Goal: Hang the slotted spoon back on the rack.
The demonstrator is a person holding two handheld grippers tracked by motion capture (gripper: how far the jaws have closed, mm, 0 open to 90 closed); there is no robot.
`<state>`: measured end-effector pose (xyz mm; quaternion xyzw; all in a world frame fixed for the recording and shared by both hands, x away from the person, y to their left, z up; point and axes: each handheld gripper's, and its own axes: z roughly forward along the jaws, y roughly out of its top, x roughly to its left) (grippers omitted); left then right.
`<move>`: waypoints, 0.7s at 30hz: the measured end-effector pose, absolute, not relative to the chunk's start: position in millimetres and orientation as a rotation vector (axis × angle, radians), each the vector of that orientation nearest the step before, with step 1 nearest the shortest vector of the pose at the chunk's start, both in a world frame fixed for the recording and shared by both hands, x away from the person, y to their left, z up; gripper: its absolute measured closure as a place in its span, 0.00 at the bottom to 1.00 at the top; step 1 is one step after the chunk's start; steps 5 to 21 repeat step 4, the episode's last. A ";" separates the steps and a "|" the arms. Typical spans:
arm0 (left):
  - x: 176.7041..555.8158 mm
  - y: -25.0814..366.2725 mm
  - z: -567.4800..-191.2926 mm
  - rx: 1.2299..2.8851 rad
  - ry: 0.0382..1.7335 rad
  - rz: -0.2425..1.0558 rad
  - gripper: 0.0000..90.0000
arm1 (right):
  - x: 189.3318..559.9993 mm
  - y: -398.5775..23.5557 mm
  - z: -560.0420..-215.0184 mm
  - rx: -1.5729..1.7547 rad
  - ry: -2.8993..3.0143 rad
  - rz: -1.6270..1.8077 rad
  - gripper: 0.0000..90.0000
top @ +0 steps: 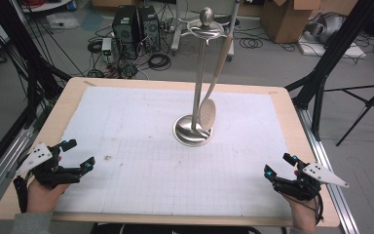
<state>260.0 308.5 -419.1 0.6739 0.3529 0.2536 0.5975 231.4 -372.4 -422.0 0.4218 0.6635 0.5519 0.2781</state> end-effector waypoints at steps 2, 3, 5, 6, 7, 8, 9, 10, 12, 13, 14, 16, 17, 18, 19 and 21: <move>260.7 307.0 -420.3 1.572 0.822 0.587 0.02 | 230.8 -375.3 -423.2 1.137 1.769 1.487 0.12; 261.3 305.7 -420.8 1.574 0.823 0.584 0.02 | 230.3 -375.7 -423.5 1.148 1.759 1.492 0.12; 261.7 304.9 -421.2 1.580 0.822 0.584 0.02 | 230.2 -375.9 -423.6 1.149 1.757 1.492 0.12; 261.7 304.9 -421.2 1.580 0.822 0.584 0.02 | 230.2 -375.9 -423.6 1.149 1.757 1.492 0.12; 261.7 304.9 -421.2 1.580 0.822 0.584 0.02 | 230.2 -375.9 -423.6 1.149 1.757 1.492 0.12; 261.7 304.9 -421.2 1.580 0.822 0.584 0.02 | 230.2 -375.9 -423.6 1.149 1.757 1.492 0.12; 261.7 304.9 -421.2 1.580 0.822 0.584 0.02 | 230.2 -375.9 -423.6 1.149 1.757 1.492 0.12; 261.7 304.9 -421.2 1.580 0.822 0.584 0.02 | 230.2 -375.9 -423.6 1.149 1.757 1.492 0.12; 261.7 304.9 -421.2 1.580 0.822 0.584 0.02 | 230.2 -375.9 -423.6 1.149 1.757 1.492 0.12; 261.7 304.9 -421.2 1.580 0.822 0.584 0.02 | 230.2 -375.9 -423.6 1.149 1.757 1.492 0.12; 261.7 304.9 -421.2 1.580 0.822 0.584 0.02 | 230.2 -375.9 -423.6 1.149 1.757 1.492 0.12; 261.7 304.9 -421.2 1.580 0.822 0.584 0.02 | 230.2 -375.9 -423.6 1.149 1.757 1.492 0.12; 261.7 304.9 -421.2 1.580 0.822 0.584 0.02 | 230.2 -375.9 -423.6 1.149 1.757 1.492 0.12; 261.7 304.9 -421.2 1.580 0.822 0.584 0.02 | 230.2 -375.9 -423.6 1.149 1.757 1.492 0.12; 261.7 304.9 -421.2 1.580 0.822 0.584 0.02 | 230.2 -375.9 -423.6 1.149 1.757 1.492 0.12; 261.7 304.9 -421.2 1.580 0.822 0.584 0.02 | 230.2 -375.9 -423.6 1.149 1.757 1.492 0.12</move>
